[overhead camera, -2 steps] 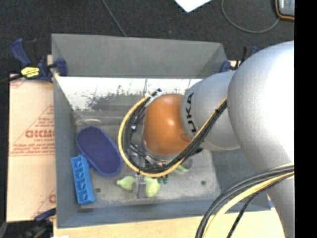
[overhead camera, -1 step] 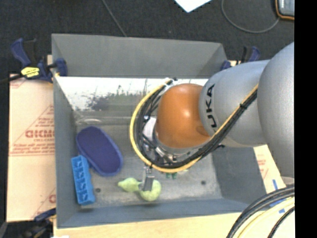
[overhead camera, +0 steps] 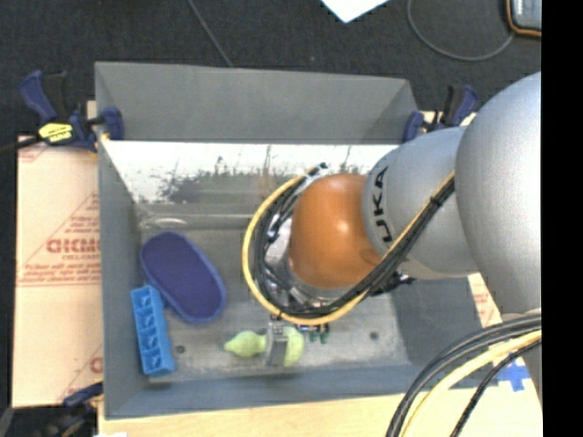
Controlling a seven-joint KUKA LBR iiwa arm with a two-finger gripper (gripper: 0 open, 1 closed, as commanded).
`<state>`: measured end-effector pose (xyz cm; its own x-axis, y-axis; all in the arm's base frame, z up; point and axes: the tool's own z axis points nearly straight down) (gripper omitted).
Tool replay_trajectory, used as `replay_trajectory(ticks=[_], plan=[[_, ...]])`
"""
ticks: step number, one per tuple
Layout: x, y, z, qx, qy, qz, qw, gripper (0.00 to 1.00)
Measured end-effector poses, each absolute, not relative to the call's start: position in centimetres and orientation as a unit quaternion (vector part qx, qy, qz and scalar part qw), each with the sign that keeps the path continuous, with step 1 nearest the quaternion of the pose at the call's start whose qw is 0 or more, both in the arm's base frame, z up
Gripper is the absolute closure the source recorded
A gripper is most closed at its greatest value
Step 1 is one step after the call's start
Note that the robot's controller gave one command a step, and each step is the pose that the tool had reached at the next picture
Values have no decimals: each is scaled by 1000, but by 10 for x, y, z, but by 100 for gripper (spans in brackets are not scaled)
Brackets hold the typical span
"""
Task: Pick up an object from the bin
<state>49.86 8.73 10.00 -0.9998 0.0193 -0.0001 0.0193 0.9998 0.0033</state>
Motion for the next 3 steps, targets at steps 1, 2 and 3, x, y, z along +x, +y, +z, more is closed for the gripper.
replay_trajectory(ticks=[1, 2, 3], plan=[[477, 87, 71, 37, 999, 5, 14, 0], [486, 65, 71, 97, 995, 4, 7, 100], [486, 65, 71, 98, 995, 4, 7, 100]])
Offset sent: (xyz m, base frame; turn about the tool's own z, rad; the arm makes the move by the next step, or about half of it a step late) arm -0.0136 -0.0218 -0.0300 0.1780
